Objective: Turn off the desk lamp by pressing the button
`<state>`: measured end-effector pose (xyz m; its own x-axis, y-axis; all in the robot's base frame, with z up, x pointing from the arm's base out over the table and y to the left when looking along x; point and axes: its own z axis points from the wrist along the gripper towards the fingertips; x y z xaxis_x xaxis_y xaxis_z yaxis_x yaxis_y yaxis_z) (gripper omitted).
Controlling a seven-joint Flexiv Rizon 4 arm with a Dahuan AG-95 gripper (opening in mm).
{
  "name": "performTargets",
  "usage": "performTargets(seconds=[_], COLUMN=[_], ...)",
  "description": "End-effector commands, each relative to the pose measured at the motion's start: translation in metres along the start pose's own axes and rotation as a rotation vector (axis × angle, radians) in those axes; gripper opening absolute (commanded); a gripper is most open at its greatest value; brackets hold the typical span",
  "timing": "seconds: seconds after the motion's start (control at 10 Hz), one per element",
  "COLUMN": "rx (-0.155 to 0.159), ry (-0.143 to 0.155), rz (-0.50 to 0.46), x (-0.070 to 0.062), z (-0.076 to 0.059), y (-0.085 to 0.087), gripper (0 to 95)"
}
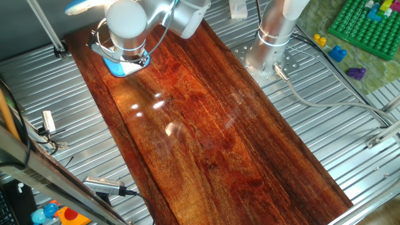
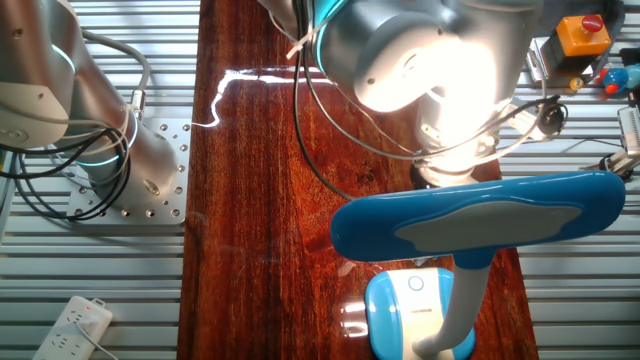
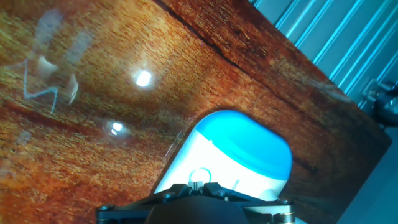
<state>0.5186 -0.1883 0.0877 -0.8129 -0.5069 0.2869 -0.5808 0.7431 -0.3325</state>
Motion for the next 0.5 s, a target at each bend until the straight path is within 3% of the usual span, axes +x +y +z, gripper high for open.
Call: performTargets(seconds=[0.1, 0.5], rx=[-0.026, -0.044], ry=[0.051, 0.082], rz=[0.026, 0.082], x=[-0.0034, -0.0034], z=[-0.0003, -0.0003], y=[-0.0003, -0.0003], gripper=[0.0, 0.0])
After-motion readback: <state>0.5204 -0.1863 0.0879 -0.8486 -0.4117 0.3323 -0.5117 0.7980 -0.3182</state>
